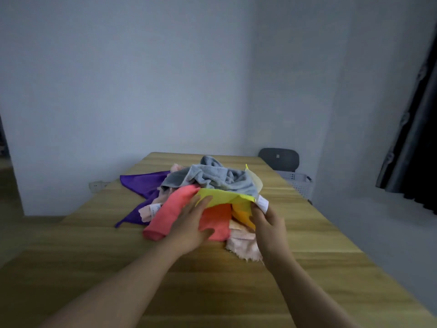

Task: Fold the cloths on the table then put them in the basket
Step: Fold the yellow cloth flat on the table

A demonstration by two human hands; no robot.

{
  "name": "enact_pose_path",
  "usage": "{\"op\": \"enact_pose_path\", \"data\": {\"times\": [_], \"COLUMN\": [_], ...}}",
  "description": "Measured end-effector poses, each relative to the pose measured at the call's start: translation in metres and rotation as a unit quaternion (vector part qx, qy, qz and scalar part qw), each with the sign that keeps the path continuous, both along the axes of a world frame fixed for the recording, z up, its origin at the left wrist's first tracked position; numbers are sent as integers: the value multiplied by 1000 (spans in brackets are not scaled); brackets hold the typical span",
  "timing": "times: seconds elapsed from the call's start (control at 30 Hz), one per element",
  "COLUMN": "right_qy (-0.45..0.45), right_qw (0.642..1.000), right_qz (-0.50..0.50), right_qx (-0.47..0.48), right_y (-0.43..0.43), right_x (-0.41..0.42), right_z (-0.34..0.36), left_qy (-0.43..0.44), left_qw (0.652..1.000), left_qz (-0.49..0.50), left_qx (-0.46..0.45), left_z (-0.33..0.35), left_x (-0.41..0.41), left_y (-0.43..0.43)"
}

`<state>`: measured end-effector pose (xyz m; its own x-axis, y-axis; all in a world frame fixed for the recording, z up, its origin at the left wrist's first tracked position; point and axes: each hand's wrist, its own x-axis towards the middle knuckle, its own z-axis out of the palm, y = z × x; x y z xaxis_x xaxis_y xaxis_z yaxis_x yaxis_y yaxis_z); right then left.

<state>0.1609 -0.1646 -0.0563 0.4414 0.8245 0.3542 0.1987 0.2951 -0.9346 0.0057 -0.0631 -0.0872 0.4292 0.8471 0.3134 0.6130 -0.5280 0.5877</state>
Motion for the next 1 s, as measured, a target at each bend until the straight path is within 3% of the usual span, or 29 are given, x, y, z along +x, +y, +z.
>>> {"op": "enact_pose_path", "data": {"times": [0.17, 0.3, 0.37, 0.43, 0.53, 0.63, 0.7, 0.77, 0.87, 0.93, 1.0], "right_qy": [26, 33, 26, 15, -19, -49, -66, -81, -217, -350, -434], "right_qw": [998, 996, 996, 996, 997, 998, 990, 979, 958, 910, 864], "right_qz": [15, 12, 16, 28, 34, 47, 93, 122, 17, -35, -22], "right_qx": [62, 78, 83, 87, 59, -11, -78, -144, -186, -220, -254], "right_y": [-16, -31, -40, -45, -62, -80, -88, -93, -86, -78, -74], "right_x": [0, -2, -6, -7, -4, 3, 7, 8, 10, 8, -1], "right_z": [16, 14, 12, 9, -4, -21, -29, -33, -44, -51, -57], "left_qy": [-57, 18, 55, 15, 7, -9, 55, 103, -13, -83, 51], "left_qw": [994, 997, 997, 1000, 997, 999, 998, 991, 981, 978, 985], "left_qz": [52, -69, -50, 15, 72, 45, 14, -2, -5, 57, 146], "left_qx": [82, 13, 4, -14, -7, -23, -21, -80, -193, -180, -72], "left_z": [23, 15, -8, -27, -43, -44, -41, -37, -29, -33, -41], "left_x": [4, 7, 10, 11, 5, -19, -40, -58, -76, -80, -76], "left_y": [-2, -21, -35, -41, -55, -66, -66, -66, -75, -75, -76]}}
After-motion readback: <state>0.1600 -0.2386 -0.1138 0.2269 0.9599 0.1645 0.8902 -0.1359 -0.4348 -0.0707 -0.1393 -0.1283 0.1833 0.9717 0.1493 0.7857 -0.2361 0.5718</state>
